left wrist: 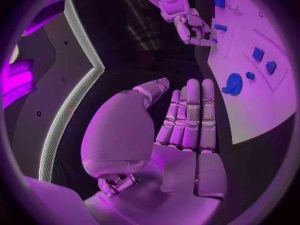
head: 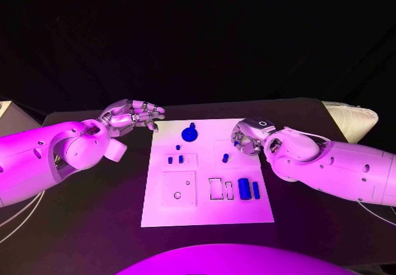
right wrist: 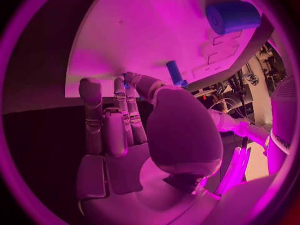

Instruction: Assemble the parts on the task board

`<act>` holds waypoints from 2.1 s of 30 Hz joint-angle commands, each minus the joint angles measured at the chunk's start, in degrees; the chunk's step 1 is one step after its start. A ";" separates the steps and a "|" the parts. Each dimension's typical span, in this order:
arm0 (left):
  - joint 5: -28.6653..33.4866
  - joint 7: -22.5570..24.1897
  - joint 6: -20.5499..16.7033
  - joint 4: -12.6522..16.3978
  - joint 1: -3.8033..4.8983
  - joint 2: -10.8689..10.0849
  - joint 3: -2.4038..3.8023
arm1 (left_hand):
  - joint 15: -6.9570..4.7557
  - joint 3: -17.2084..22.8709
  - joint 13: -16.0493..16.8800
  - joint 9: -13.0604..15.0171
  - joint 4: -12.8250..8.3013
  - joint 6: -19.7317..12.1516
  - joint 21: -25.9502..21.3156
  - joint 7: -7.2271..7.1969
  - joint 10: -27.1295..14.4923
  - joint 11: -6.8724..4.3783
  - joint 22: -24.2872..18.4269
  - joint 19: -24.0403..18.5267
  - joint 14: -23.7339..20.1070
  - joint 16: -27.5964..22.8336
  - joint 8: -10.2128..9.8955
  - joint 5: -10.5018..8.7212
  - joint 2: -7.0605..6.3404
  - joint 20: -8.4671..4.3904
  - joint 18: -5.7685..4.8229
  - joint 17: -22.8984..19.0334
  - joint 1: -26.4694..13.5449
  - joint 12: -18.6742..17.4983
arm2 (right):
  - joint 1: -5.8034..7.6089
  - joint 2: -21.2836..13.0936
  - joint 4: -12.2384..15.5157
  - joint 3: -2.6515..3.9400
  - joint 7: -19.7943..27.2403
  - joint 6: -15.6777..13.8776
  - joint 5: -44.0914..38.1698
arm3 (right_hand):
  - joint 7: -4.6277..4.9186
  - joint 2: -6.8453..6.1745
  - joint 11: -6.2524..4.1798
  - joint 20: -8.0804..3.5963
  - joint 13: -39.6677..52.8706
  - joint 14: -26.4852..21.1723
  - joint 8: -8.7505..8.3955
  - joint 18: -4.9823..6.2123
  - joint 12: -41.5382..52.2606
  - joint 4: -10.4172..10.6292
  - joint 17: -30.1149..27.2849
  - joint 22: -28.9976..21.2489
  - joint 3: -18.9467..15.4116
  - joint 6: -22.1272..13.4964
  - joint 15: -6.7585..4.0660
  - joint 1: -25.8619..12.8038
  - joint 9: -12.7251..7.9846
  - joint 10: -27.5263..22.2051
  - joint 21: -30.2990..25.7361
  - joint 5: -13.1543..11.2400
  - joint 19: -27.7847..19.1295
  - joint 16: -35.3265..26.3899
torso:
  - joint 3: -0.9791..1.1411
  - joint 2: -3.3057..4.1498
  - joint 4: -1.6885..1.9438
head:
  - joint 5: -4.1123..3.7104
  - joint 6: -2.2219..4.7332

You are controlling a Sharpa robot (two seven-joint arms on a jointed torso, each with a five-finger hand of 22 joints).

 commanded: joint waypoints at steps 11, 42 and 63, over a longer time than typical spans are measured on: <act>-0.11 0.84 1.70 -0.15 0.03 0.23 0.04 | 0.50 -0.68 -0.15 -0.10 0.17 -0.66 -0.46 0.27 -0.62 0.30 -0.27 0.54 -0.13 -0.45 -0.36 0.24 -0.14 -0.07 0.75 0.00 0.11 -0.31 | 1.52 -3.65 6.16 0.94 -0.72 -3.43 4.04 | 0.21 0.75 -1.76 -0.30 -0.15 2.55 0.37 -0.85 0.00 0.06 0.03 0.04 0.44 0.14 -0.37 0.31 2.33 2.20 0.18 -0.19 -0.23 -0.20 | 0.00 -0.05 -0.02 | 0.26 -0.06; 0.02 0.61 1.61 0.14 0.00 1.13 0.03 | 0.53 -0.76 -0.16 -0.10 0.24 -0.71 -0.56 0.29 -0.66 0.33 -0.36 0.59 -0.13 -0.47 -0.37 0.26 -0.15 -0.05 0.75 0.01 0.07 -0.30 | -2.63 7.17 12.34 -0.40 1.08 -0.09 1.60 | 0.44 0.78 -1.60 -0.33 -0.14 2.40 0.45 -0.69 -0.31 -0.30 -0.62 -0.59 0.94 -0.29 -0.31 0.38 2.72 2.12 -0.34 -0.05 -0.76 -0.51 | -0.04 -0.04 0.00 | 5.37 -1.29; 0.02 0.33 1.86 0.01 0.00 1.62 0.03 | 0.53 -0.76 -0.16 -0.10 0.24 -0.71 -0.56 0.29 -0.66 0.33 -0.36 0.59 -0.13 -0.47 -0.37 0.26 -0.15 -0.05 0.75 0.01 0.07 -0.30 | -3.99 9.00 11.31 -0.89 -0.44 4.00 -0.72 | 0.54 0.74 -1.54 -0.31 -0.13 2.37 0.50 -0.66 -0.41 -0.41 -0.71 -0.68 1.02 -0.42 -0.26 0.32 2.87 2.09 -0.44 -0.03 -0.93 -0.54 | -0.11 0.04 0.06 | 5.94 -1.86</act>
